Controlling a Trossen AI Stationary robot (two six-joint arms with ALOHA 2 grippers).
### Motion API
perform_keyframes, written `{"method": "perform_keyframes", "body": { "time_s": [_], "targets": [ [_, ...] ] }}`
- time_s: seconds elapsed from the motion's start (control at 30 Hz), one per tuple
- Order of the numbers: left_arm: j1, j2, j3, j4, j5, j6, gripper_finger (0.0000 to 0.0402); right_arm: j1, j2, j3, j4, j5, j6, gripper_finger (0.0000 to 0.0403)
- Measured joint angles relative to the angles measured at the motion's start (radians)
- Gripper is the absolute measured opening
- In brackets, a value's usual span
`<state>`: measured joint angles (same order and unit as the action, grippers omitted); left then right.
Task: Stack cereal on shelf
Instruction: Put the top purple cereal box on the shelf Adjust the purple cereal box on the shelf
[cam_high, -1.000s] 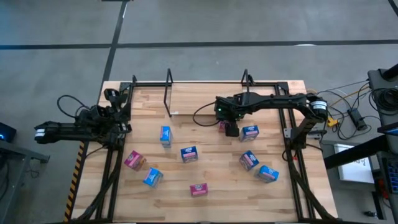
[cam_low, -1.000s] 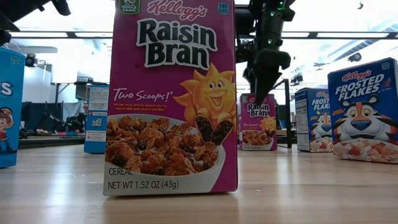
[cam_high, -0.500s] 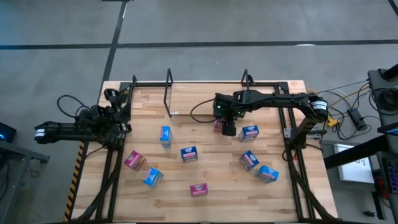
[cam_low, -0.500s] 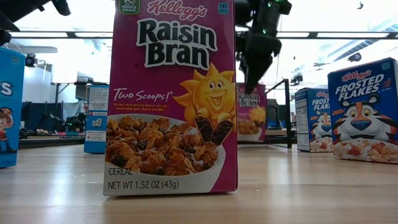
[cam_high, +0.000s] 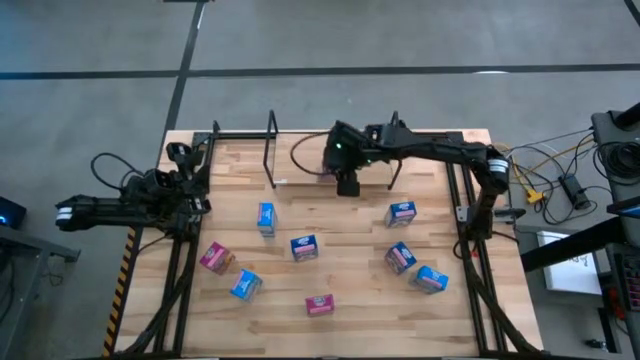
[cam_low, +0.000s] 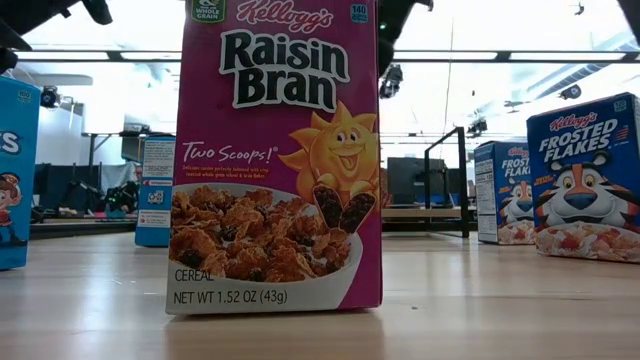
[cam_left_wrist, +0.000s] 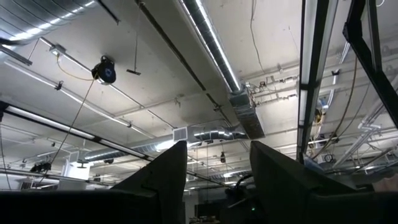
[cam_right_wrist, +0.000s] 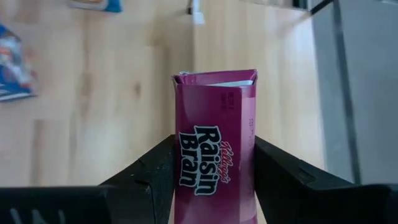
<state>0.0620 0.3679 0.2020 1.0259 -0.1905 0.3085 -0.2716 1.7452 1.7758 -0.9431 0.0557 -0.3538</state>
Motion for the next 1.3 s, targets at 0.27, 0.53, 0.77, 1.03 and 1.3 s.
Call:
{"method": "perform_keyframes", "body": {
  "time_s": [0.27,0.53,0.77,1.03,1.3],
  "targets": [
    [0.0,-0.001,0.0,-0.001,0.0,0.001,0.0159,-0.135,0.147,0.234,-0.193,-0.003,-0.135,0.0171],
    [0.0,-0.001,0.0,-0.006,0.0,0.001,0.0159,-0.324,0.182,0.282,-0.332,-0.136,-0.248,0.0171],
    [0.0,-0.001,0.0,-0.009,0.0,-0.002,0.0159,-0.458,0.157,0.262,-0.323,-0.202,-0.288,0.0171],
    [0.0,-0.001,0.0,-0.015,0.0,-0.003,0.0159,-0.495,0.157,0.212,-0.284,-0.243,-0.32,0.0171],
    [0.0,-0.001,0.0,-0.016,0.0,-0.003,0.0159,-0.504,0.155,0.139,-0.234,-0.206,-0.328,0.0171]
  ]
}}
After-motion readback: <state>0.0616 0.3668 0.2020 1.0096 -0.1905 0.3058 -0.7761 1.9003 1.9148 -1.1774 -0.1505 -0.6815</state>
